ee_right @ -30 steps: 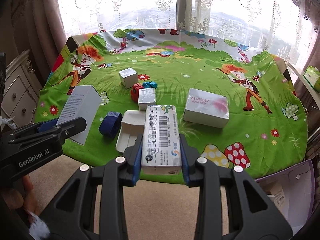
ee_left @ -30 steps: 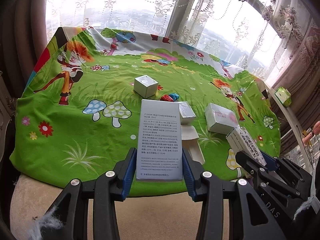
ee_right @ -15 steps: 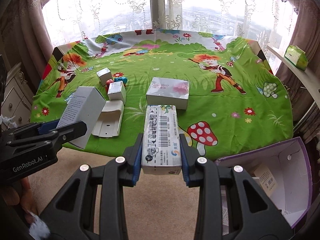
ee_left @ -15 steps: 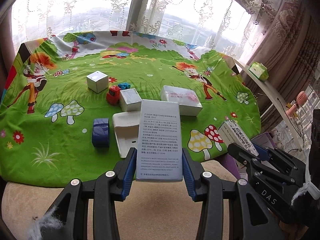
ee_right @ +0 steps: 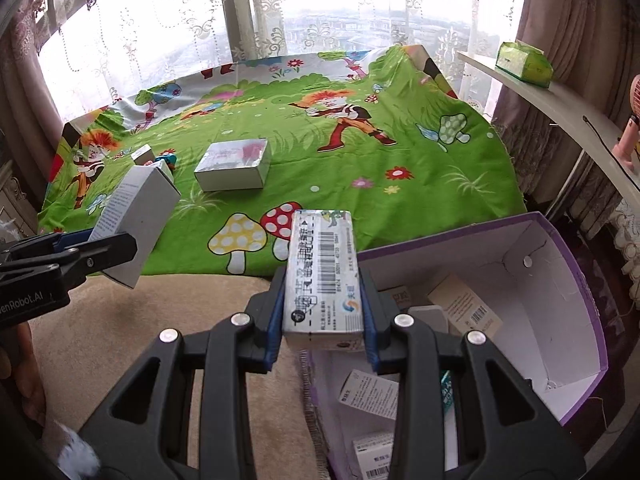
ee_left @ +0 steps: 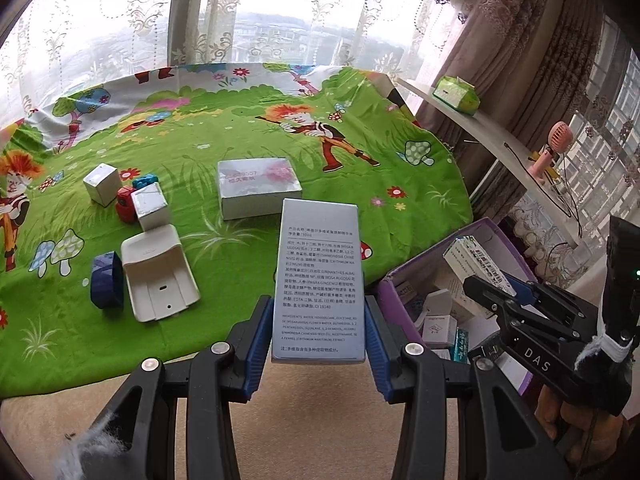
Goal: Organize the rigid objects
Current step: 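Carry both boxes over the purple box and open both tools to drop them, then move both tools back over the bed toward the blue piece and white holder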
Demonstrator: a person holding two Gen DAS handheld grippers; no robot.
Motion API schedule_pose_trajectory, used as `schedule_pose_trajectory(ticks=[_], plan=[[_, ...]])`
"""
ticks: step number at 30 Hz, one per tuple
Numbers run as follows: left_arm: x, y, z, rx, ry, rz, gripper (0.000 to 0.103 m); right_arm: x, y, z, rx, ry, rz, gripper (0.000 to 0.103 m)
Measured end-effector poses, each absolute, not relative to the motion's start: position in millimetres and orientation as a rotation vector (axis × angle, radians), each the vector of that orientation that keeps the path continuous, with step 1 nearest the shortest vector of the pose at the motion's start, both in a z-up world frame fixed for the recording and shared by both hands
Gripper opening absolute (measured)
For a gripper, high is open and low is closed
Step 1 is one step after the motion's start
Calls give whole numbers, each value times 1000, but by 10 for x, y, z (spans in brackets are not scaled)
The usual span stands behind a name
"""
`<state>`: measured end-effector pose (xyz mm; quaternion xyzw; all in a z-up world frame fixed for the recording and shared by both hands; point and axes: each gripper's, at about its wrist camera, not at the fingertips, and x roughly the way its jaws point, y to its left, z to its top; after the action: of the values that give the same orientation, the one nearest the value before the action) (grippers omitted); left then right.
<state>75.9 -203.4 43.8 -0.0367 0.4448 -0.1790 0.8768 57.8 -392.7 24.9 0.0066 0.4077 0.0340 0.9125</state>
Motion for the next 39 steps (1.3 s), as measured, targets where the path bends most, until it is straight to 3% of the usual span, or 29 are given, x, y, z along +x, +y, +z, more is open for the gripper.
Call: schedule_pose_trajectory(ticks=[18,21,23,25,36,39], plan=[[475,-3178,453,65,938,-740,45,263,-5332,346,118,801,-250,37],[435,-3258,443,87,941,-768,52,251,-5400,370,125,792,-272,39],[430,-3255,440,88,937,-762,58,245,-5418,375,128,785,-283,66],[457,-3211,444,65,939,-754,58,234,-5408,392,117,770,-286,78],[489,-3105,475,48,928,-700,58,248,-5272,440,96,755,-250,79],[492,-3036,522,35,908,-692,65,232,-5228,494,118,730,-215,90]])
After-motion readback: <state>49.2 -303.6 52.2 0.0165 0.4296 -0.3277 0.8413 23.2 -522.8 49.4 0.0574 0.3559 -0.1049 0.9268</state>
